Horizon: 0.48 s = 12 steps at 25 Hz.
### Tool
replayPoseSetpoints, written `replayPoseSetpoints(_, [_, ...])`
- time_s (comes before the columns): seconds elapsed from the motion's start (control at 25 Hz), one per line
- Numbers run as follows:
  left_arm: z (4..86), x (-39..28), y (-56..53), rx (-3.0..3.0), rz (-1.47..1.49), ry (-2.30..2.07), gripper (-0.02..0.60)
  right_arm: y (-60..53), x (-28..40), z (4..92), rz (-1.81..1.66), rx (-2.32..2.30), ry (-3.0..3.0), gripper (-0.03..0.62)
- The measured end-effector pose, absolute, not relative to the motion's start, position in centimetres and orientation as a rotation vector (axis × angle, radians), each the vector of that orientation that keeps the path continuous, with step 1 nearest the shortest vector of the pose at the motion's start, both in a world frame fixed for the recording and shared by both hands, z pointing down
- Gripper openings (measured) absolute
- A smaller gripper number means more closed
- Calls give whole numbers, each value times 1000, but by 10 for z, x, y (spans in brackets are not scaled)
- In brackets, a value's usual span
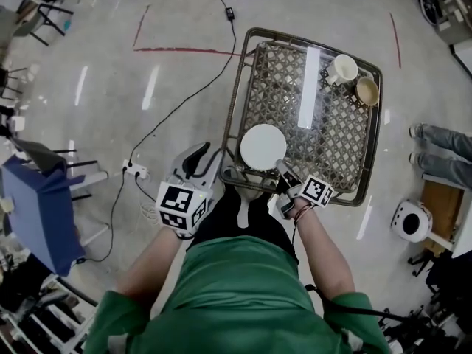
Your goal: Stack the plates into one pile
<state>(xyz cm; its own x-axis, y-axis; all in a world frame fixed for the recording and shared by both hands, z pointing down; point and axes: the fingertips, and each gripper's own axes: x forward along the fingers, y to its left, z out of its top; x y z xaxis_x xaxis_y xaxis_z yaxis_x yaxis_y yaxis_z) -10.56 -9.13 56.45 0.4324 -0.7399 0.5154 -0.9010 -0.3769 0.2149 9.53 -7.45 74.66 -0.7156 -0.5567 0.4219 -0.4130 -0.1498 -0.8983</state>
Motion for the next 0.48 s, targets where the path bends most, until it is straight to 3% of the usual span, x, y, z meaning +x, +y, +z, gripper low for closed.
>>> replayPoseSetpoints(0.48, [566, -114, -88, 2205, 458, -1398, 126, -65, 97, 780, -2132, -1369, 2030, 32])
